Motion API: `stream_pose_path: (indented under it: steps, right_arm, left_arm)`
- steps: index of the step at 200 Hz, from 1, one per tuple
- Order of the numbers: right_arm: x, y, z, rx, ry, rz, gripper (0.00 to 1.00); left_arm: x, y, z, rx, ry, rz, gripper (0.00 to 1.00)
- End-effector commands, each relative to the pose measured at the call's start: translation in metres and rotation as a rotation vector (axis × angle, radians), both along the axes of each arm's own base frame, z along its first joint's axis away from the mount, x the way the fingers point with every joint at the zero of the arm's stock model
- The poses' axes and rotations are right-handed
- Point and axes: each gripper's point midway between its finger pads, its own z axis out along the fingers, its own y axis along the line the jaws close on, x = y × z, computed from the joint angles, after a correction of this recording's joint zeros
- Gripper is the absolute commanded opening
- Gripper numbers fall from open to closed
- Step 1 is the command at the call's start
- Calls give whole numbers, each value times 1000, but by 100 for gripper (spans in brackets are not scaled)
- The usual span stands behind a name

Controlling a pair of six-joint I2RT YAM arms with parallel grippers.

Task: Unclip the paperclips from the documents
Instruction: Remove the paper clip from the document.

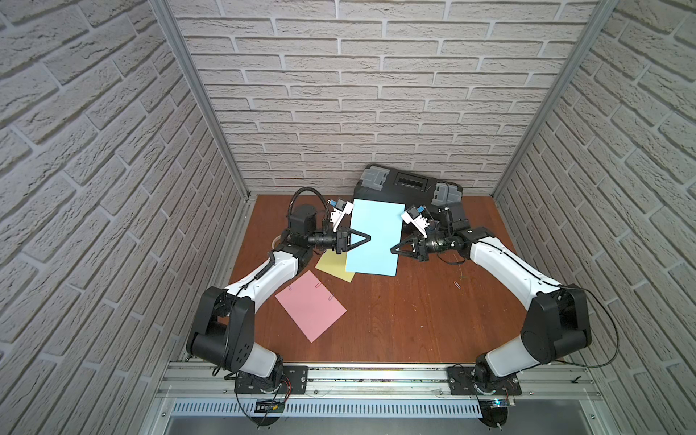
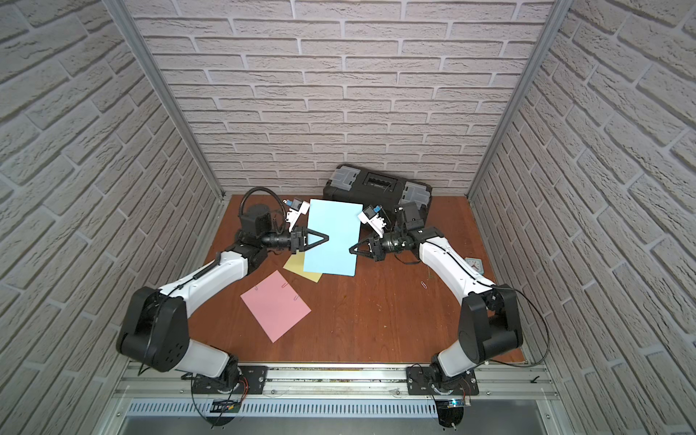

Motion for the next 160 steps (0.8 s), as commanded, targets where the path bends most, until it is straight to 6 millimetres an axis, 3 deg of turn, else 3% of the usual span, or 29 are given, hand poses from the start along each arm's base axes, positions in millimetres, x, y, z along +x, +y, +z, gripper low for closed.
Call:
stream_pose_path:
  steps: [1, 160]
  right_arm:
    - [3, -1, 9, 16, -12, 5, 7]
    - [2, -5, 9, 16, -3, -6, 7]
  left_arm:
    - [-2, 6, 11, -9, -65, 10, 0]
    - [-2, 10, 12, 2, -74, 17, 0]
